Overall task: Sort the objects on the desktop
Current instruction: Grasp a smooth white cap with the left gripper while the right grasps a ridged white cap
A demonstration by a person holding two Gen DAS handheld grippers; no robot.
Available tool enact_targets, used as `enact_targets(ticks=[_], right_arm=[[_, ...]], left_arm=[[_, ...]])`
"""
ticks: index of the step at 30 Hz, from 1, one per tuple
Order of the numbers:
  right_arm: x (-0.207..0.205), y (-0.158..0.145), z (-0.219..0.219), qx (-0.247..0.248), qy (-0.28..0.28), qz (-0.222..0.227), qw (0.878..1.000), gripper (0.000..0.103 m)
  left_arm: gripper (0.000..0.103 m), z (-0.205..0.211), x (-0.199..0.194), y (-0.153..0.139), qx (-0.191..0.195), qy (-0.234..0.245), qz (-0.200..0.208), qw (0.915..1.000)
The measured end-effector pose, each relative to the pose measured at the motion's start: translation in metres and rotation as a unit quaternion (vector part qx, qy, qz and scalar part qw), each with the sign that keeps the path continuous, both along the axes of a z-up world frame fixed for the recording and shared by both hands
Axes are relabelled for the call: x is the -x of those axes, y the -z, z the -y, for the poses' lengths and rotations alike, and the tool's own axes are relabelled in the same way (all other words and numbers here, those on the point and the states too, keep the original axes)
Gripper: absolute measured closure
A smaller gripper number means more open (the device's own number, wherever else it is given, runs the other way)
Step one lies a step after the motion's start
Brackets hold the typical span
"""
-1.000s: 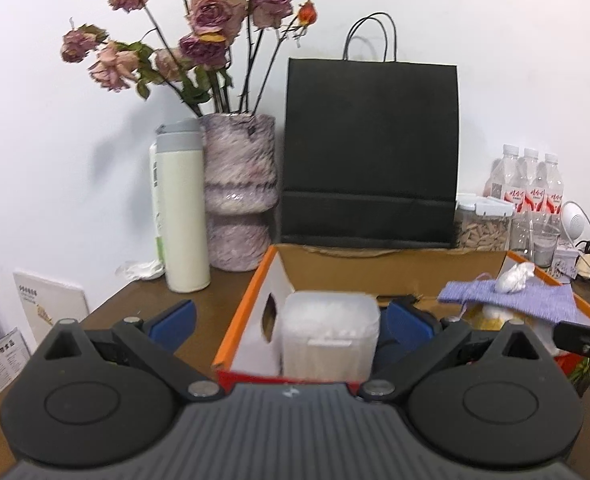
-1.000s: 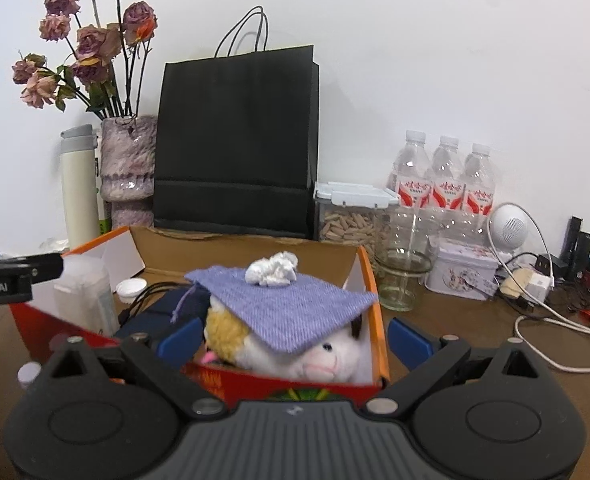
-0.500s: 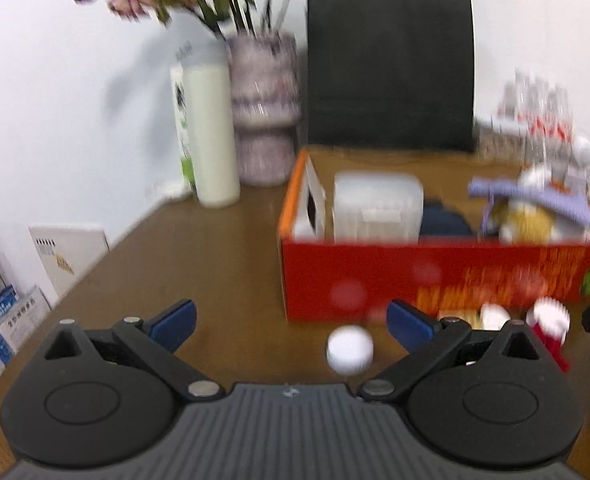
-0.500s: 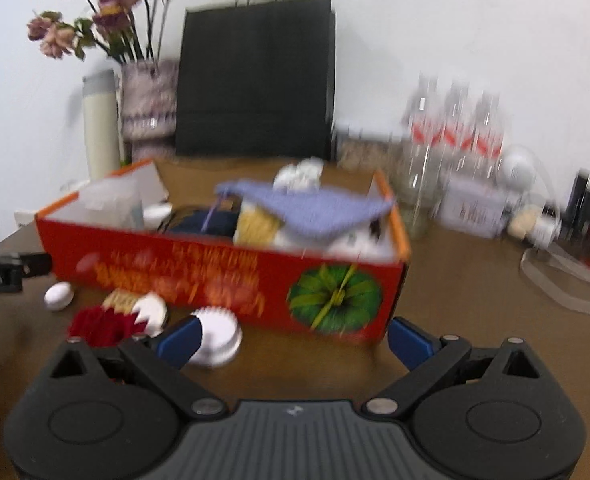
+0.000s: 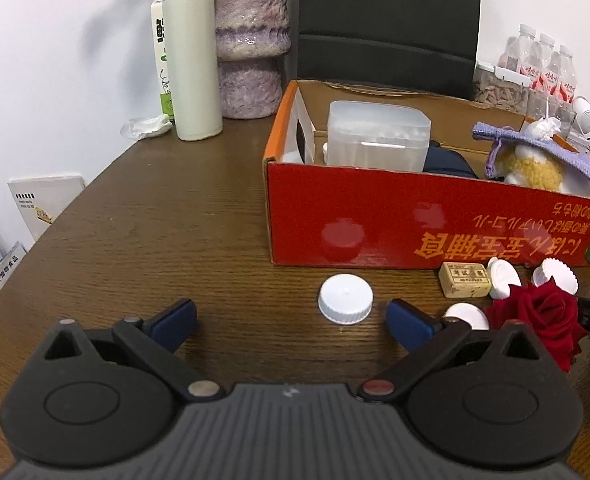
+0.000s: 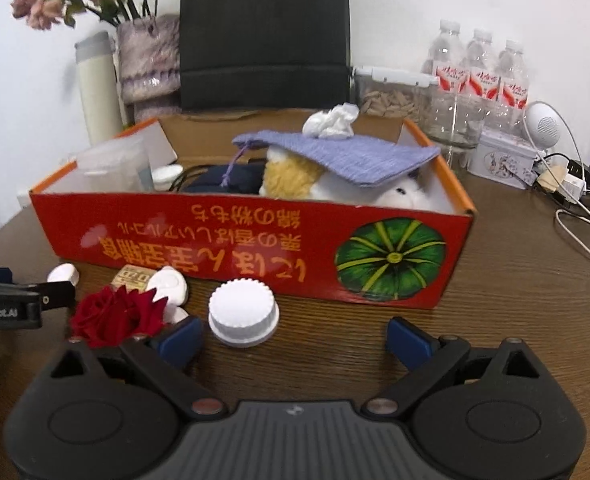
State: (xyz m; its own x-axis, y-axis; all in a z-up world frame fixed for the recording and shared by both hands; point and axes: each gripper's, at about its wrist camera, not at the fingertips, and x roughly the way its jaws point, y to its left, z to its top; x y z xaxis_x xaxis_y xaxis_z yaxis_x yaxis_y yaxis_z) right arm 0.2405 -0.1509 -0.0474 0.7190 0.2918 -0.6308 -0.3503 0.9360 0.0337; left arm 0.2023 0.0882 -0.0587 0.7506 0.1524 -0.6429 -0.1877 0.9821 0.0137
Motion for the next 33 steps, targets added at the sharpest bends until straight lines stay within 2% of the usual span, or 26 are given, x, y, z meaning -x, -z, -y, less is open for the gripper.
enact_targets(ticks=[6,24,25,26,27,28,29,30,32,33], right_arm=[[-0.008,0.0,-0.009,0.01,0.01,-0.006,1.0,0.0],[-0.008,0.0,-0.009,0.011,0.008,-0.007,1.0,0.0],[-0.008,0.0,-0.009,0.01,0.009,-0.007,1.0,0.002],[-0.007,0.0,-0.009,0.01,0.01,-0.005,1.0,0.009],[-0.006,-0.001,-0.008,0.008,0.01,-0.001,1.0,0.019],[-0.004,-0.002,-0.009,0.006,0.008,0.003,1.0,0.024],[-0.003,-0.003,-0.009,0.004,0.004,0.007,1.0,0.035],[-0.002,-0.003,-0.009,0.002,-0.002,0.01,1.0,0.047],[0.001,-0.005,-0.01,-0.002,-0.014,0.015,1.0,0.064],[0.003,-0.005,-0.01,-0.007,-0.02,0.015,1.0,0.064]], left_arm=[[0.0,-0.001,-0.003,0.0,0.004,0.003,-0.002,1.0],[0.0,-0.001,-0.005,0.001,0.005,0.003,0.0,1.0],[0.005,0.0,-0.005,0.001,0.005,0.006,0.002,1.0],[0.017,0.001,-0.005,0.0,0.004,0.009,0.007,0.9999],[0.024,0.003,-0.004,-0.001,0.001,0.014,0.012,0.9998],[0.035,0.005,-0.003,-0.001,0.0,0.023,0.017,0.9996],[0.045,0.007,-0.003,-0.001,0.0,0.031,0.02,0.9993],[0.05,0.008,-0.003,-0.002,0.001,0.039,0.023,0.999],[0.073,0.01,-0.002,-0.002,0.008,0.053,0.029,0.9981],[0.074,0.011,-0.001,-0.002,0.011,0.058,0.03,0.9978]])
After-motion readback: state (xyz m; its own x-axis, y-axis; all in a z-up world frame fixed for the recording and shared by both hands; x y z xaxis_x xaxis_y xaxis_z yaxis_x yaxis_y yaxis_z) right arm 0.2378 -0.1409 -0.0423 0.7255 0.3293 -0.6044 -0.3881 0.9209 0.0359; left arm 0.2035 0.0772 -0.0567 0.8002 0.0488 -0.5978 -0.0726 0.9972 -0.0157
